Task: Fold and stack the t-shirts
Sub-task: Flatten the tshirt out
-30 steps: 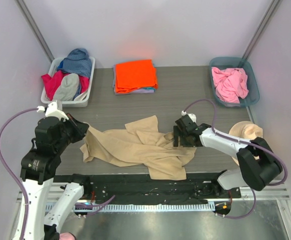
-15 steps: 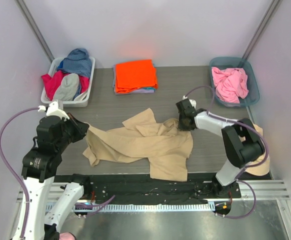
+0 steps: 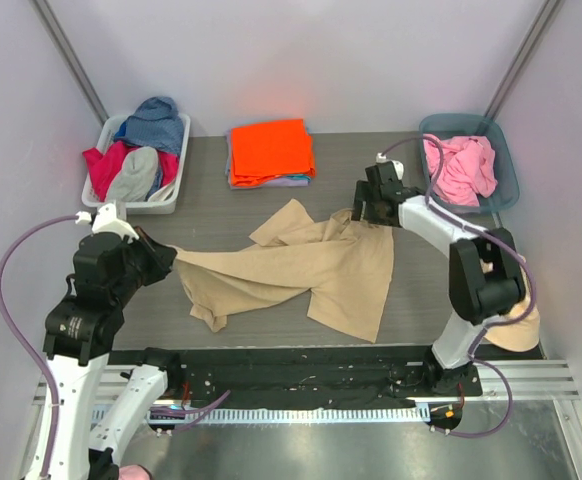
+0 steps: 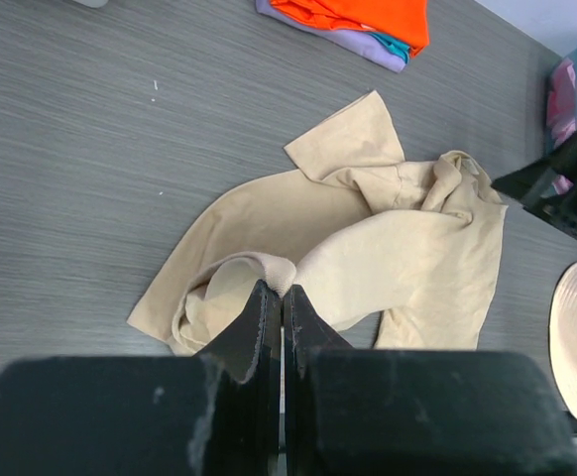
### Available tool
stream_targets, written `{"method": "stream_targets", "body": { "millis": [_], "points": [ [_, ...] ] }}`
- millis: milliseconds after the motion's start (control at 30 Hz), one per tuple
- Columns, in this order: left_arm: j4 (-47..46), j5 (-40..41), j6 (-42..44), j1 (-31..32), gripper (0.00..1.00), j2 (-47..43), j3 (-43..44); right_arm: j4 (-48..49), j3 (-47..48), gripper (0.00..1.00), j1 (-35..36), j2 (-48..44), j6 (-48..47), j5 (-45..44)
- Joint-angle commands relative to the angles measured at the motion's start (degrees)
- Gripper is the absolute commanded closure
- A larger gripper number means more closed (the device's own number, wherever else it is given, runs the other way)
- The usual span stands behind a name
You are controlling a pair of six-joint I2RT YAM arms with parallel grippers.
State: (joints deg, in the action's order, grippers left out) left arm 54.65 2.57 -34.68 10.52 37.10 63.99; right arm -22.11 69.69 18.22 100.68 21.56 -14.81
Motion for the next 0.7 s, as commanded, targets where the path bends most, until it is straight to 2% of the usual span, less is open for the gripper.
{"method": "stream_targets", "body": {
  "millis": [0, 133, 233, 267, 300, 433, 667],
  "points": [
    [-2.27, 0.33, 0.75, 0.11, 1.0, -0.72, -1.14, -3.55, -6.13, 0.13, 0.24, -13.39, 1.9, 1.36],
    [-3.24, -0.54, 0.22, 0.11, 1.0, -0.89, -2.29, -7.94, -13.78, 0.12, 1.9, -23.93, 6.81, 1.1],
    [-3.59, -0.99, 0.05, 0.02, 1.0, -0.8, -2.64, -9.44, -20.02, 0.15, 6.45, -31.76, 8.4, -1.18],
    [-3.85, -1.07, -0.04, 0.11, 1.0, -0.72, -2.73, -8.66, -23.16, 0.05, 7.61, -33.95, 9.97, -4.23],
    [-4.03, -1.34, -0.04, 0.02, 1.0, -0.8, -2.81, -8.22, -24.5, 0.0, 8.14, -37.11, 10.51, -4.52],
    [-4.38, -2.3, -0.57, 0.02, 1.0, -0.71, -2.64, -4.18, -29.25, 0.0, 7.97, -44.15, 13.5, -5.93],
    [-3.94, -1.87, -0.74, 0.02, 1.0, -1.07, -2.46, 2.32, -35.14, 0.01, 7.62, -47.43, 16.93, -5.59]
  ]
}}
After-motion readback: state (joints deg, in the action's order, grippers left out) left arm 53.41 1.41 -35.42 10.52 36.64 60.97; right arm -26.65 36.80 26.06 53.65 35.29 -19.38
